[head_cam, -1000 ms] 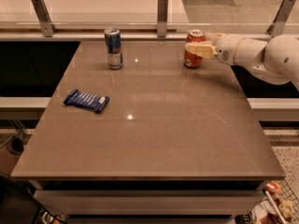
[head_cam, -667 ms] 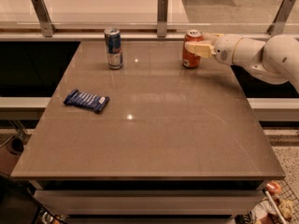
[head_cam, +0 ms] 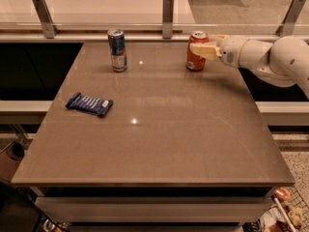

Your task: Move coke can near rxbar blueberry

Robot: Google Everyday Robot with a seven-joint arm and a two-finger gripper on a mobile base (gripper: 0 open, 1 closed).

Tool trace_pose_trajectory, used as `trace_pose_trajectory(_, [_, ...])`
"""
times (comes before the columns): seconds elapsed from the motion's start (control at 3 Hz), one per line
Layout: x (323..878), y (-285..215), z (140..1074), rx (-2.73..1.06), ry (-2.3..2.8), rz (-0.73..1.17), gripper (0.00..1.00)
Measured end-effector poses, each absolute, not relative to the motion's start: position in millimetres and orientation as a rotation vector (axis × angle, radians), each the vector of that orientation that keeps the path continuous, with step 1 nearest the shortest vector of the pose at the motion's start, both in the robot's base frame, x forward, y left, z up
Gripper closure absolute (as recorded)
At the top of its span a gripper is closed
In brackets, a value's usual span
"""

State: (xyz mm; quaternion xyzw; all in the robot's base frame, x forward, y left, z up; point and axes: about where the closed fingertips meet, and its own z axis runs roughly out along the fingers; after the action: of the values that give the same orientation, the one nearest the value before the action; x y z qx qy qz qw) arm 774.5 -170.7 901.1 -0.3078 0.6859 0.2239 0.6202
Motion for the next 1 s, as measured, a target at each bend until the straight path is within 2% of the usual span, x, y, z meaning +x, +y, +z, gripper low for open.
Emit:
trace_pose_trajectory(0.67, [765,-165,904,-0.741,1.609,0.505,1.00])
trace_pose_trajectory(1.0, [744,-155,911,-0.780,1.637,0.471,1.00])
